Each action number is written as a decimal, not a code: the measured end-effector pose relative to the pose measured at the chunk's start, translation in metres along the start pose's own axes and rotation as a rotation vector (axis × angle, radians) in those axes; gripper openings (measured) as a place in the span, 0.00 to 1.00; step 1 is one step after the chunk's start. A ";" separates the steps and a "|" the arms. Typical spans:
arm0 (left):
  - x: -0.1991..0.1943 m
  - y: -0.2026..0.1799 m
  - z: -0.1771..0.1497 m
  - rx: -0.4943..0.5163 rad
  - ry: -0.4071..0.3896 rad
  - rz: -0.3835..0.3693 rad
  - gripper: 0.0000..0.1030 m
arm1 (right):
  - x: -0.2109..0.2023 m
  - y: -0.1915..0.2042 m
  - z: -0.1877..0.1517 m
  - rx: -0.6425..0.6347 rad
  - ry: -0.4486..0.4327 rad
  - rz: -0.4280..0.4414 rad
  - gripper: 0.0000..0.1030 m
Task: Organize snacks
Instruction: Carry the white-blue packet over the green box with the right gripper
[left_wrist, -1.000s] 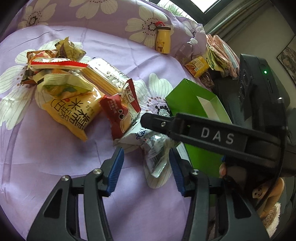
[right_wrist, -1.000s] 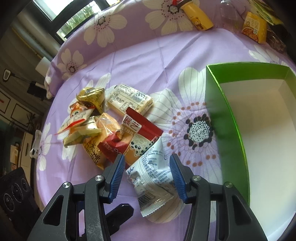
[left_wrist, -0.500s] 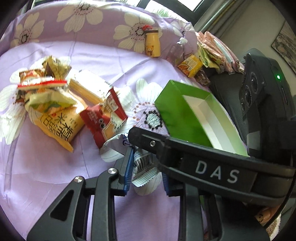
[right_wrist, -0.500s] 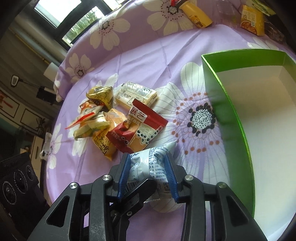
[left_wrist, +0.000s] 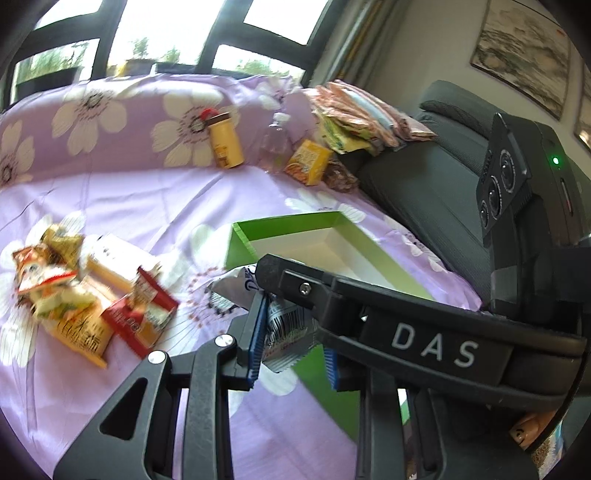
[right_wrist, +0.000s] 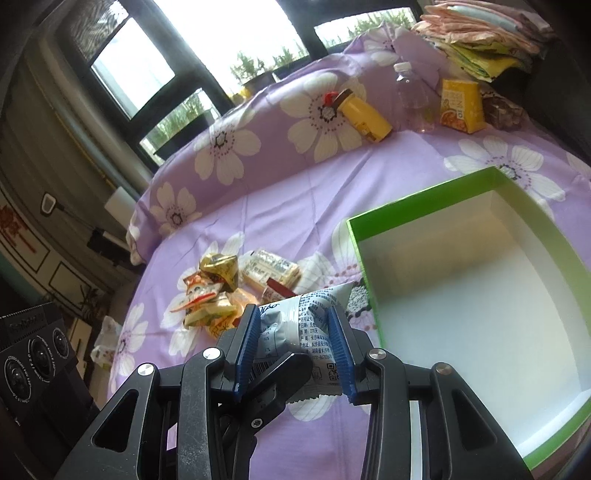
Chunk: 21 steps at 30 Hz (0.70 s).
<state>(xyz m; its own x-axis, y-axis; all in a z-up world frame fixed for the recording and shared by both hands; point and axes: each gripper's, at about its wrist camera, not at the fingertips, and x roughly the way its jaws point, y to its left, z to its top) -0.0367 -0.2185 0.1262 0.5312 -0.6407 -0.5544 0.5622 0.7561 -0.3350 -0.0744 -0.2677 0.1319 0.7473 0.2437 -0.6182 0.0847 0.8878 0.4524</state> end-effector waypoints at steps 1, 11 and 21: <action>0.003 -0.006 0.002 0.014 0.000 -0.015 0.26 | -0.006 -0.005 0.002 0.011 -0.018 -0.010 0.39; 0.048 -0.048 0.013 0.096 0.089 -0.123 0.26 | -0.033 -0.064 0.004 0.154 -0.065 -0.102 0.39; 0.078 -0.066 0.009 0.113 0.169 -0.165 0.26 | -0.035 -0.100 0.000 0.244 -0.045 -0.142 0.40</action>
<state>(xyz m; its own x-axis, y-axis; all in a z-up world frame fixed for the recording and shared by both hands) -0.0267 -0.3195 0.1121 0.3179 -0.7156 -0.6220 0.7052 0.6170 -0.3494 -0.1089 -0.3654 0.1084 0.7446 0.1009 -0.6599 0.3428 0.7905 0.5076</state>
